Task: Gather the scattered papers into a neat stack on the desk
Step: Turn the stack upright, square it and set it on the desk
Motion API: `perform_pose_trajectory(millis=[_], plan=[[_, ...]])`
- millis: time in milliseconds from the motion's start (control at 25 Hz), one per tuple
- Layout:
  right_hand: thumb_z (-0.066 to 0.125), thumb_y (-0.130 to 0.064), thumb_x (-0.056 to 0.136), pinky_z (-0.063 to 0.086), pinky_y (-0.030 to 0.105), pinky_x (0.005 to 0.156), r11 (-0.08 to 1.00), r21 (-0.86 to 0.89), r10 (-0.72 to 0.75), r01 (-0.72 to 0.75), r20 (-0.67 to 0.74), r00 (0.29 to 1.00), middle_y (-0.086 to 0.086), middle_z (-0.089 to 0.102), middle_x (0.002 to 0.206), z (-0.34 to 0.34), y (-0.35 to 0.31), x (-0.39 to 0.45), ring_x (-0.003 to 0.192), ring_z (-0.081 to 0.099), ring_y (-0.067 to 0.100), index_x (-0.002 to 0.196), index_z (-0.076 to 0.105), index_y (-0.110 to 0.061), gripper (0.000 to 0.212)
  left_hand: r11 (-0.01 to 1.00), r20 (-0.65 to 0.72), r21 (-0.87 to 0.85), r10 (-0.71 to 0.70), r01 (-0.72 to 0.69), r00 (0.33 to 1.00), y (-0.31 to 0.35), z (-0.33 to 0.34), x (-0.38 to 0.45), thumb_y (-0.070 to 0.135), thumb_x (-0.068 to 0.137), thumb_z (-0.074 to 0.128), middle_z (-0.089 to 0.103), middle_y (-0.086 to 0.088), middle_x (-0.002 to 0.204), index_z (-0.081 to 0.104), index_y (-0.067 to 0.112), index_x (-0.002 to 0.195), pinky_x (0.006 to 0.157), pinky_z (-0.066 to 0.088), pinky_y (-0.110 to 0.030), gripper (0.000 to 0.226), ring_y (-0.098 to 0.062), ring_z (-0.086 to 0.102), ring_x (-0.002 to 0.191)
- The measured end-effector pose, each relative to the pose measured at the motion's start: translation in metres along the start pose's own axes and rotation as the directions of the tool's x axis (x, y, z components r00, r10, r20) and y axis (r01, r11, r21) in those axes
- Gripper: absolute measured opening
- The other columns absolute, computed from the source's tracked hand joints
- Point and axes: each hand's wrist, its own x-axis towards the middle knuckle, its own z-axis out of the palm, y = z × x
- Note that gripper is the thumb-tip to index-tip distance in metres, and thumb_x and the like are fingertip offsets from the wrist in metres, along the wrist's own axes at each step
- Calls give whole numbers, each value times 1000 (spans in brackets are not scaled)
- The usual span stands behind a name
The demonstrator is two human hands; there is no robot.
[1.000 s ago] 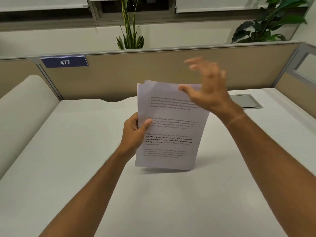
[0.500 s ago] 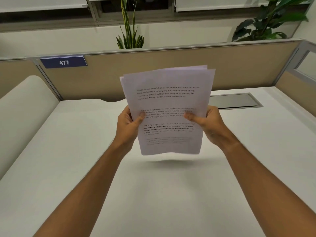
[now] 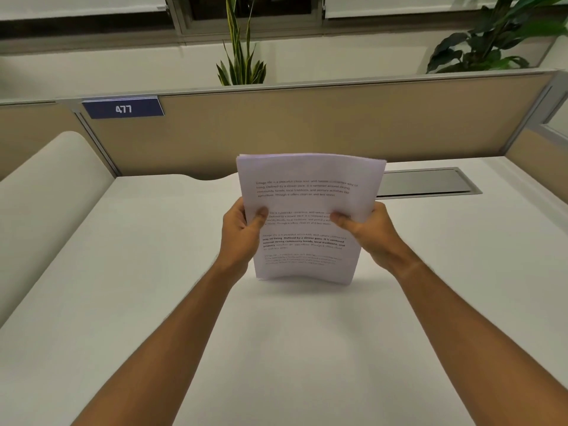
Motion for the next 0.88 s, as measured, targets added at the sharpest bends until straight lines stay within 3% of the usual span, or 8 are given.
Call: perform_pose_trajectory(millis=[120,240,360,480,640,760,880], plan=[[78,-23,82,59,29,68,1000,17,7,-7,12,1000,2,78,92,-12,-4,4,84,75,21,98,72,-18,18,991,-153,-118,-75,57,985,3,-4,8,8,94,57,71,-7,108,62,8,114,78,59,-37,20,-25,70,97],[78,-29,80,57,28,67,988,36,150,-150,-3,989,2,78,88,-30,12,-3,83,72,25,96,72,-12,23,902,-257,-405,-270,150,928,6,-12,9,0,96,52,67,-8,114,59,7,121,91,54,-38,27,-25,64,103],[79,-26,76,57,31,70,899,300,305,-320,98,947,3,77,95,-23,34,-20,86,70,27,107,69,-12,35,749,-253,-630,-450,207,856,3,-13,7,-3,96,48,63,-12,127,56,13,123,102,47,-48,33,-27,62,114],[73,-9,84,58,32,68,881,395,262,-261,54,964,7,77,102,-4,40,-26,88,75,24,109,69,-10,26,648,-168,-717,-520,258,838,-3,-4,-2,-4,94,50,64,-13,124,58,18,118,97,49,-54,33,-30,62,113],[67,2,87,58,27,62,949,260,195,-176,-46,980,2,79,92,-22,28,-14,82,75,19,102,70,-6,18,770,-222,-594,-436,233,872,0,-29,-1,-5,88,54,69,-4,106,63,19,109,82,54,-40,33,-24,64,99],[69,2,85,58,26,63,986,101,136,-134,-21,990,-2,79,90,-50,17,-7,81,75,16,108,70,-2,24,943,-198,-243,-278,228,940,6,-74,15,5,89,60,72,0,88,67,17,96,74,51,-35,15,-22,65,86],[69,1,86,60,26,68,998,-5,63,-63,-19,998,-6,79,89,-54,10,-3,83,75,15,105,73,-8,22,981,-39,107,-159,162,987,6,-84,17,11,87,68,73,-4,88,69,16,91,75,58,-33,7,-21,71,82]])
